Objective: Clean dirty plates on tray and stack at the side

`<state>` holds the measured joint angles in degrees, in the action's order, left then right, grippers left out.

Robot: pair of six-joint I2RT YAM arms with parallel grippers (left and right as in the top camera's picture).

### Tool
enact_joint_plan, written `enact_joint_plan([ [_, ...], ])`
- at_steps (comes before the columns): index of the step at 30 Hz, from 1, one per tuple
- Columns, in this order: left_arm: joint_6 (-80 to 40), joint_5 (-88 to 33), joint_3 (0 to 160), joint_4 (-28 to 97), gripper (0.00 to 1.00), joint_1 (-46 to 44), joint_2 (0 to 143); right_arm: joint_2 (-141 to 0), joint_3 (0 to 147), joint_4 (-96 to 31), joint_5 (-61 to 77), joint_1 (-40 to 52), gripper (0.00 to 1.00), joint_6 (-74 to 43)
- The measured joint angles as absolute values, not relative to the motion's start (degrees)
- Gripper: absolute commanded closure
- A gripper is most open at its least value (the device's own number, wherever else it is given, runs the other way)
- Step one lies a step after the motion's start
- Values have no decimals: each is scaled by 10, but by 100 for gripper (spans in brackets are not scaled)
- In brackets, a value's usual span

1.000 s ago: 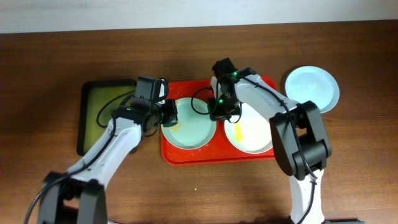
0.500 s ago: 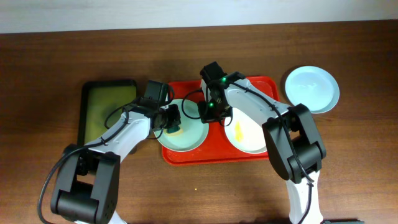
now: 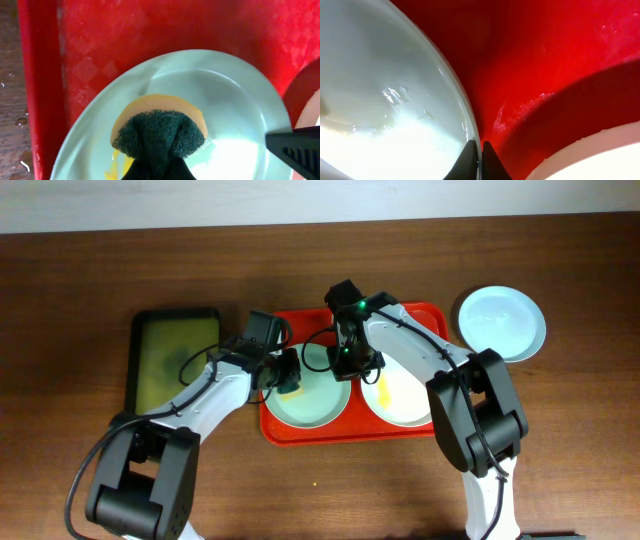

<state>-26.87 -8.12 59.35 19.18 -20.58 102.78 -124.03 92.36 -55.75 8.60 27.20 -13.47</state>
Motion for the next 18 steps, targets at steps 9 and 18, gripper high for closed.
enact_joint_plan([
  [9,-286,-79,594,150,88,-215,1037,-1240,924,-553,86,272,96,-132],
  [18,-298,-81,595,146,56,-236,1063,-1240,924,-552,86,272,96,-133],
])
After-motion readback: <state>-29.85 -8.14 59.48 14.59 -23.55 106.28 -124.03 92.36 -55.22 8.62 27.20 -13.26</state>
